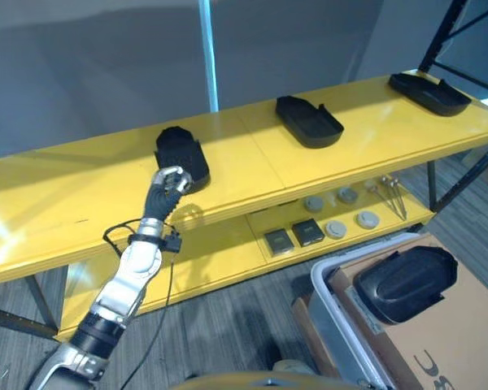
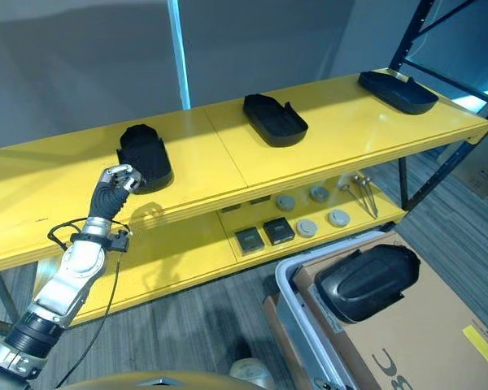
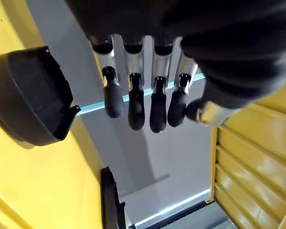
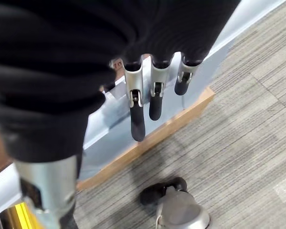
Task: Move parts from the plastic box to the shelf.
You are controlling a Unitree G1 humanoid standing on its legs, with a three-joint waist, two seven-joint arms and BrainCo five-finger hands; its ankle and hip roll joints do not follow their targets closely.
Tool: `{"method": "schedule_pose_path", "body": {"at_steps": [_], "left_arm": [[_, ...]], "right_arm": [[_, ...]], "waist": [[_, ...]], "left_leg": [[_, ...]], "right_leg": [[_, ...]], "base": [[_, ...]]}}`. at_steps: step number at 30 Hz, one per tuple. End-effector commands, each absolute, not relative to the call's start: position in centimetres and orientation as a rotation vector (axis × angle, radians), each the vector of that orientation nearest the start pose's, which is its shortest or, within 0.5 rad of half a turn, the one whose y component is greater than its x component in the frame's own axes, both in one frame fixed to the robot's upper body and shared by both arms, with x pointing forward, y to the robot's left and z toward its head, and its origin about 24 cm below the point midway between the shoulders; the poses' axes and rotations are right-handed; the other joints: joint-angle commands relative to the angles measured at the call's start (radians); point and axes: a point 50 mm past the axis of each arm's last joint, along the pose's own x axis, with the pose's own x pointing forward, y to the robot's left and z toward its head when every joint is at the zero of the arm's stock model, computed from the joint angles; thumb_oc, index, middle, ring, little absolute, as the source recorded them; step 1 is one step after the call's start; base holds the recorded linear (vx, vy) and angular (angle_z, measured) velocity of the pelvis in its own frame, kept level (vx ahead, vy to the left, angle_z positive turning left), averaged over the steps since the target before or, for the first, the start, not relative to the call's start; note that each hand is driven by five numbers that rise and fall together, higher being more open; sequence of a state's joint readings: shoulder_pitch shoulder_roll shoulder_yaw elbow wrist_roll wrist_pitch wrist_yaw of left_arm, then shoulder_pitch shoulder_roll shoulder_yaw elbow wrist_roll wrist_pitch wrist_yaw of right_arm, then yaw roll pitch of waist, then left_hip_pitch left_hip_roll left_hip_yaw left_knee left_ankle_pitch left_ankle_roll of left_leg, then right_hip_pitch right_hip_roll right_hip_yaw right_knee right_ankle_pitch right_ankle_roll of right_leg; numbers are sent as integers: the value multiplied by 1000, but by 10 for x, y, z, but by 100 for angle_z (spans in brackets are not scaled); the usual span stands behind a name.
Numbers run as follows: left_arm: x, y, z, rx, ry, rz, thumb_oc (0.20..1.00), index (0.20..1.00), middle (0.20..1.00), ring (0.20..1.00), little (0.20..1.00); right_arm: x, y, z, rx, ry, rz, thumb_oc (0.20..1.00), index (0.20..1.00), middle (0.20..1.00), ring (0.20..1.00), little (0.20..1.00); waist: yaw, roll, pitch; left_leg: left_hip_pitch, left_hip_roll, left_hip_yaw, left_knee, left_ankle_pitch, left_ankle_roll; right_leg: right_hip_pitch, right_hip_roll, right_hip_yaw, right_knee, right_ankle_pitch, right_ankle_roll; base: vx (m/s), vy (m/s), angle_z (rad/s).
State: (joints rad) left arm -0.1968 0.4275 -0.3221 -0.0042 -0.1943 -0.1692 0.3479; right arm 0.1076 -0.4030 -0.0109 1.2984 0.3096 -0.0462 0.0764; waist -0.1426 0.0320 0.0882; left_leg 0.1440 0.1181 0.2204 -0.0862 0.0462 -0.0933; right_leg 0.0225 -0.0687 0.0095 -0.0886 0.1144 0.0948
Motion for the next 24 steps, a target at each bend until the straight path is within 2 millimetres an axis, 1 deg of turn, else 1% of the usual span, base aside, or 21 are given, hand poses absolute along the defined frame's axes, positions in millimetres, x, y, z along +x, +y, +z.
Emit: {"method": "schedule_pose_path", "body": {"at_steps": [1,3,7,11,21,24], "left_arm": [[297,160,129,106,-427,58,200,200,200,200,200],[313,169,117,89,-353,163,200,200,200,200,200],[323,173,107,119,-303,216,200,200,200,200,200],[333,178,91,124,-231,284,200,200,200,200,200],[338,173,71,119,-145,317,200,200,200,200,200],[337,175,66,144,-126,333,200,200,200,200,200]], "right_arm": [[-7,-259,-165,41,1476,-268,1000,1000,1000,1000,1000],[-10,-260,-165,16,1491,-245,1000,1000,1000,1000,1000],[-11,-261,-165,2,1498,-234,1000,1000,1000,1000,1000],[-9,-264,-164,-34,1496,-208,1000,1000,1000,1000,1000],[-5,-270,-162,-58,1493,-200,1000,1000,1000,1000,1000],[-5,-273,-161,-74,1494,-196,1000,1000,1000,1000,1000]], "waist": [[-35,-7,42],[-59,-11,36],[-74,-12,34],[-97,-14,39],[-117,-15,49],[-121,-15,51]], "left_leg": [[-19,31,-2,8,-20,19],[-9,36,20,8,-21,19],[-8,40,32,10,-20,18],[-9,46,52,14,-20,17],[-10,48,69,16,-23,16],[-5,48,75,15,-23,16]], "right_leg": [[28,-43,10,1,-28,60],[26,-42,22,1,-24,61],[20,-41,31,1,-21,61],[11,-40,43,1,-19,61],[2,-41,56,1,-19,60],[3,-41,57,1,-18,59]], "base": [[26,-30,-17],[40,-31,-12],[13,-5,-13],[-3,6,-7],[0,8,-4],[19,16,-9]]}}
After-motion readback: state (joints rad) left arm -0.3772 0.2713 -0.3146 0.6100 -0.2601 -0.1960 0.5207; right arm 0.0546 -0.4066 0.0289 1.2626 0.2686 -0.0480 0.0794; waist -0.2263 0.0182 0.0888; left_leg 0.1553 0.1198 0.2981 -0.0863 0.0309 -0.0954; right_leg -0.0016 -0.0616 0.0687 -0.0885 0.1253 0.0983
